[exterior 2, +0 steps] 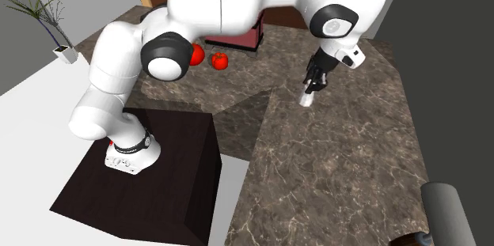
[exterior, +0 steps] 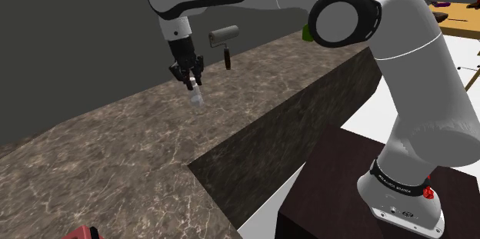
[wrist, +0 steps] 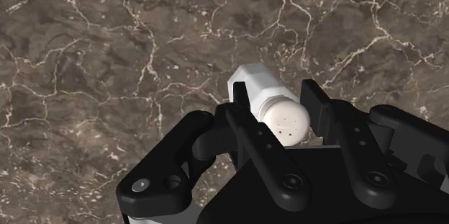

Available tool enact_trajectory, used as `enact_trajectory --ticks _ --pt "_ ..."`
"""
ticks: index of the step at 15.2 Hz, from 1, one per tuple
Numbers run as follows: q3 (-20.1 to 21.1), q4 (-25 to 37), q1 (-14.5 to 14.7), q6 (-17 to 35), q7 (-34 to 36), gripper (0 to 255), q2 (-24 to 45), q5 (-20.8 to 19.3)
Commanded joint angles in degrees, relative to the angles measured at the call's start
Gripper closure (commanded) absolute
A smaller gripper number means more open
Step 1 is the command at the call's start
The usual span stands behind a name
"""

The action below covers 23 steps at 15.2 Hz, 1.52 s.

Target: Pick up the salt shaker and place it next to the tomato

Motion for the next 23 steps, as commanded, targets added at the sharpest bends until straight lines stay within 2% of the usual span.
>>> enact_trajectory --ticks 1,8,11,14,18,23 --pt "0.0 2.5 0.1 -2.0 0.1 255 0.5 0.0" --pt "0.0 12.4 0.8 -9.0 0.6 255 3.3 -0.3" --pt "0.9 0.0 1.8 -4.1 3.1 255 -4.4 0.7" --pt "1.9 -8.2 3.2 -0.9 5.7 255 -9.7 1.6" --pt "3.4 -16.0 5.4 2.0 9.5 255 -15.2 2.8" --pt "5.4 -22.9 8.3 4.5 14.4 255 -20.3 4.1"
